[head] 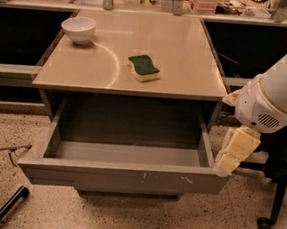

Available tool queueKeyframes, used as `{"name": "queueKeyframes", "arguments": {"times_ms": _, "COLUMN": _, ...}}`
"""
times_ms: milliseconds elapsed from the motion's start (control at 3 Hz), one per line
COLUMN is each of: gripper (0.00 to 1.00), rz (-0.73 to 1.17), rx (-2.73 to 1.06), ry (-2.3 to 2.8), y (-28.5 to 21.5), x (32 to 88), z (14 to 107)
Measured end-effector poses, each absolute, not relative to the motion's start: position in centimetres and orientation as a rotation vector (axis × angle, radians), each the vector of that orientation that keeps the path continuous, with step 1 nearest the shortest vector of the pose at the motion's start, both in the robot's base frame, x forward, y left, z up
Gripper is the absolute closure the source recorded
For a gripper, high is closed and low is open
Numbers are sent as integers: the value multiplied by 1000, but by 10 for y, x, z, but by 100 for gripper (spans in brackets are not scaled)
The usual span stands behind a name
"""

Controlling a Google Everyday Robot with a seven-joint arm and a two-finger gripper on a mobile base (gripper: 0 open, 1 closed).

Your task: Close top drawer

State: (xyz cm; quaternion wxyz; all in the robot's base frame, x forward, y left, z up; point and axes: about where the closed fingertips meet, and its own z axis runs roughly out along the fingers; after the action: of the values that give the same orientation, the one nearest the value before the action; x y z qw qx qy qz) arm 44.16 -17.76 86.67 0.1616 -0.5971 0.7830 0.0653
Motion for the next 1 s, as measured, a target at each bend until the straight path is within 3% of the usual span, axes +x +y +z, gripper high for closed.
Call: {"name": "queueKeyframes", "arguments": {"times_ms": 1000, "gripper": 0, "rz": 525, "rx": -1871, "ry": 1943, "y": -80, "x": 436, "z": 789}}
